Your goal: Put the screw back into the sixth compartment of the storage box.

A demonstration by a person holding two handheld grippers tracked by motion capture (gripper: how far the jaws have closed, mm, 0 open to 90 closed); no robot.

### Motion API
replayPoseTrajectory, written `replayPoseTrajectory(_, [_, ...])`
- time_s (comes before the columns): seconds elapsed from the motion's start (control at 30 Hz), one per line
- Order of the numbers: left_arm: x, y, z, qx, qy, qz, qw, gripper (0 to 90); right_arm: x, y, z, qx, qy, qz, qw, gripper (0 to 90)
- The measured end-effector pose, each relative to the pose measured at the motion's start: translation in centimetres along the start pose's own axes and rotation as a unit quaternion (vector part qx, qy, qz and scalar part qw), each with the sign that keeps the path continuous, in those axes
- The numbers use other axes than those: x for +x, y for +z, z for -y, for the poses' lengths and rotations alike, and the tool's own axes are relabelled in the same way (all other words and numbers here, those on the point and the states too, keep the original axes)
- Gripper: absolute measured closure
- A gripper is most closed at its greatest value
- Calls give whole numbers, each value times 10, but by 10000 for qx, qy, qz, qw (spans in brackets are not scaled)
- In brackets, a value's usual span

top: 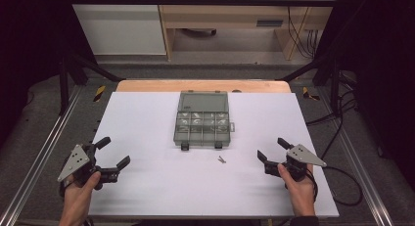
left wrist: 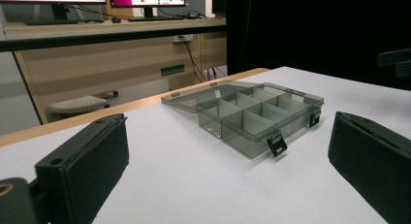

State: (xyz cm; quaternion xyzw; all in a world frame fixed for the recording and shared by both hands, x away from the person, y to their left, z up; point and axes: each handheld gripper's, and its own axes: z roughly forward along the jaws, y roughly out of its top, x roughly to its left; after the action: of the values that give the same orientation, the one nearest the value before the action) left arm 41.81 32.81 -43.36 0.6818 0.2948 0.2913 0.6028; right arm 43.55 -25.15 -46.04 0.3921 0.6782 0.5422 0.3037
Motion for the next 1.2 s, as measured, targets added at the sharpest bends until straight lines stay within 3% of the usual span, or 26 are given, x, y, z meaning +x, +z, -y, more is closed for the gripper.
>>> replayPoseTrajectory(0.17, [-2, 2, 0, 34, 18, -13, 10000, 10, 5, -5, 2, 281, -91, 36, 9996, 101])
replayPoseTrajectory(0.33, [-8, 4, 0, 158, 82, 21, 9998, 10, 10, -6, 2, 544, -276, -143, 9980, 114])
replayPoseTrajectory(0.4, [-10, 5, 0, 164, 102, 47, 9998, 11, 15, -2, -2, 934, -360, -172, 9948, 109])
replayPoseTrajectory(0.43, [-11, 5, 0, 210, 152, 62, 9996, 11, 15, -2, -2, 934, -360, -172, 9948, 109])
replayPoseTrajectory(0.57, [-12, 8, 0, 298, 199, 59, 9993, 11, 26, 11, -10, 1620, -568, -222, 9849, 78])
replayPoseTrajectory(0.6, [-12, 8, 0, 308, 204, 53, 9993, 12, 32, 19, -15, 1843, -687, -266, 9801, 91])
replayPoseTrajectory(0.63, [-12, 8, 0, 303, 205, 58, 9993, 12, 32, 19, -15, 1843, -687, -266, 9801, 91])
replayPoseTrajectory(0.73, [-11, 8, 0, 277, 183, 68, 9994, 12, 43, 38, -24, 2316, -1012, -363, 9669, 110])
replayPoseTrajectory(0.77, [-11, 8, 0, 272, 174, 63, 9995, 12, 43, 38, -24, 2316, -1012, -363, 9669, 110])
replayPoseTrajectory(0.8, [-10, 8, 0, 255, 145, 52, 9996, 12, 47, 48, -27, 2457, -1042, -474, 9626, 121])
replayPoseTrajectory(0.83, [-10, 8, 0, 255, 145, 52, 9996, 12, 47, 48, -27, 2457, -1042, -474, 9626, 121])
replayPoseTrajectory(0.87, [-10, 7, -1, 247, 139, 53, 9996, 12, 51, 58, -29, 2623, -1131, -518, 9569, 135])
replayPoseTrajectory(0.9, [-10, 7, -1, 247, 139, 53, 9996, 12, 54, 63, -30, 2712, -1156, -522, 9541, 142])
replayPoseTrajectory(0.93, [-10, 7, -1, 246, 139, 57, 9996, 12, 54, 63, -30, 2712, -1156, -522, 9541, 142])
replayPoseTrajectory(1.0, [-11, 7, -1, 231, 127, 66, 9996, 12, 60, 76, -32, 2908, -1135, -556, 9484, 161])
replayPoseTrajectory(1.03, [-11, 7, -1, 236, 139, 71, 9996, 12, 60, 76, -32, 2908, -1135, -556, 9484, 161])
replayPoseTrajectory(1.1, [-11, 7, -1, 237, 145, 89, 9996, 12, 64, 83, -32, 3007, -1119, -606, 9452, 175])
replayPoseTrajectory(1.13, [-12, 8, -1, 238, 145, 96, 9996, 12, 68, 90, -33, 3115, -1073, -636, 9420, 199])
replayPoseTrajectory(1.17, [-12, 8, -1, 240, 144, 100, 9996, 12, 68, 90, -33, 3115, -1073, -636, 9420, 199])
replayPoseTrajectory(1.2, [-12, 8, -1, 243, 146, 101, 9995, 13, 71, 95, -34, 3218, -1044, -652, 9388, 219])
